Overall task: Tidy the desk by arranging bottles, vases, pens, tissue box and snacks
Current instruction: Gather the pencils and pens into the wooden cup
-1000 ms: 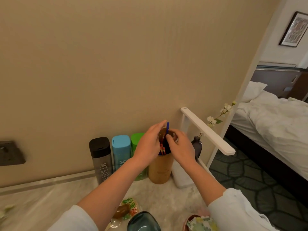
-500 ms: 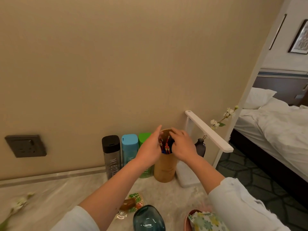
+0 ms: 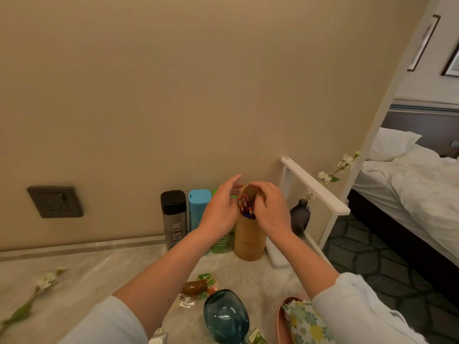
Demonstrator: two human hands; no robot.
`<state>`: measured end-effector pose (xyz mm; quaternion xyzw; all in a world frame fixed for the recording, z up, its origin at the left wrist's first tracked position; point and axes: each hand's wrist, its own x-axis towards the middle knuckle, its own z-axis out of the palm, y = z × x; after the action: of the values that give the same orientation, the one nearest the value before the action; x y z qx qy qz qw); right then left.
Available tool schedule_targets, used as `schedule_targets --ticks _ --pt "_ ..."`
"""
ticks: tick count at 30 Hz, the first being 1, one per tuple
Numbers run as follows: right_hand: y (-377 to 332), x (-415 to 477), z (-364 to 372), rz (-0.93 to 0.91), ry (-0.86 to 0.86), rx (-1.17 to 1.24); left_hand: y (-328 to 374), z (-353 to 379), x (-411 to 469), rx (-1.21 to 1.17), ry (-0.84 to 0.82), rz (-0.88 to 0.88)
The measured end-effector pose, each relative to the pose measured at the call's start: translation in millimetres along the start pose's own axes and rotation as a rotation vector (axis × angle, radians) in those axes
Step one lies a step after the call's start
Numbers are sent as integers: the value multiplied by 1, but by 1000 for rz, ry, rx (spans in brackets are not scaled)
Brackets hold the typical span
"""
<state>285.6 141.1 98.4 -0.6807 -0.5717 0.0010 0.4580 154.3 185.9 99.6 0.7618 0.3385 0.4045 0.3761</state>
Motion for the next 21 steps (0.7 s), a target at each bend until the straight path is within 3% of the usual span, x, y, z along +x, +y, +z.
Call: schedule_targets --ticks 4,21 --pt "-28 -27 9 -72 20 145 -1 -21 -28 -6 125 -1" --pt "-64 -155 98 80 -461 242 -74 -83 -197 6 345 -419"
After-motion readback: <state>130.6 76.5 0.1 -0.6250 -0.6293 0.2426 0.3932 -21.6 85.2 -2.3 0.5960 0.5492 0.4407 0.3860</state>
